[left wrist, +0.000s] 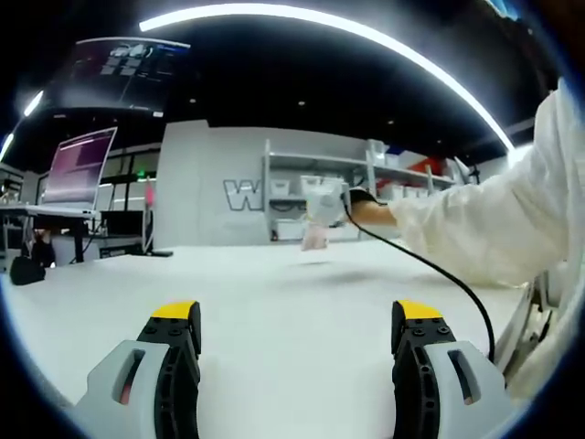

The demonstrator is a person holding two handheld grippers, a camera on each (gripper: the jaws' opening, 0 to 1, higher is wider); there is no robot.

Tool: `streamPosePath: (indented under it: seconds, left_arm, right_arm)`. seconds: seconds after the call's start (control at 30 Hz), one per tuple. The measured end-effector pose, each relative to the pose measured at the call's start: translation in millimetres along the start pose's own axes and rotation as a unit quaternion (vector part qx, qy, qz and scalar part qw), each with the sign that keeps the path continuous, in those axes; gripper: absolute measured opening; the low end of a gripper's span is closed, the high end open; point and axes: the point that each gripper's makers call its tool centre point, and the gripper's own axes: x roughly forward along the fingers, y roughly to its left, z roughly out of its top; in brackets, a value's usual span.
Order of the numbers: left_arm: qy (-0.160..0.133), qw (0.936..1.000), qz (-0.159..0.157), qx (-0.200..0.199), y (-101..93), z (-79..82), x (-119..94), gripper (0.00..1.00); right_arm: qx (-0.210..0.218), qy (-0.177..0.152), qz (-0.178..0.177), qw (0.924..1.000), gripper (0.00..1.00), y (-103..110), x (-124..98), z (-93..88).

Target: Open the resealable bag by pulling the two sides of the seal apart until the entire bag opening is separated and visibly accessible.

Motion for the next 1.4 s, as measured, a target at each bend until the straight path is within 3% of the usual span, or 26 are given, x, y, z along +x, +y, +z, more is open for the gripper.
streamPosePath:
  seconds: [0.07, 0.33, 0.47, 1.0, 1.17, 1.27, 1.4]
  left_arm:
    - [0.000, 1.0000, 0.000, 0.001, 0.2, 0.5, -0.1, 0.85]
    - [-0.004, 1.0000, 0.000, 0.001, 0.3, 2.5, -0.8, 0.85]
    - [-0.002, 1.0000, 0.000, 0.003, 0.6, 1.9, -1.2, 0.85]
    - [-0.005, 1.0000, -0.001, 0.003, -2.0, 5.6, -2.5, 0.86]
    - [-0.005, 1.0000, -0.002, 0.006, -4.4, 6.5, -4.4, 0.86]
    - [-0.011, 0.9999, -0.006, -0.004, -6.2, 10.1, -6.8, 0.86]
    - [-0.014, 0.9999, 0.000, -0.003, -3.5, 11.9, -8.9, 0.86]
  right_arm:
    - [-0.029, 0.006, -0.010, 0.9995, 0.00, 1.0, -0.1, 1.6]
    - [-0.015, 0.013, 0.014, 0.9997, 0.00, 24.0, 5.0, 6.2]
    - [-0.029, 0.008, 0.020, 0.9993, 0.00, 33.9, 2.6, 9.9]
    - [0.042, -0.015, 0.069, 0.9966, 0.00, 56.9, -8.9, 25.5]
    - [0.107, -0.024, 0.110, 0.9879, 0.00, 73.3, -11.7, 31.2]
    - [0.190, -0.026, 0.145, 0.9707, 0.00, 83.4, -13.9, 32.1]
    - [0.204, -0.029, 0.160, 0.9653, 0.00, 85.7, -20.9, 33.7]
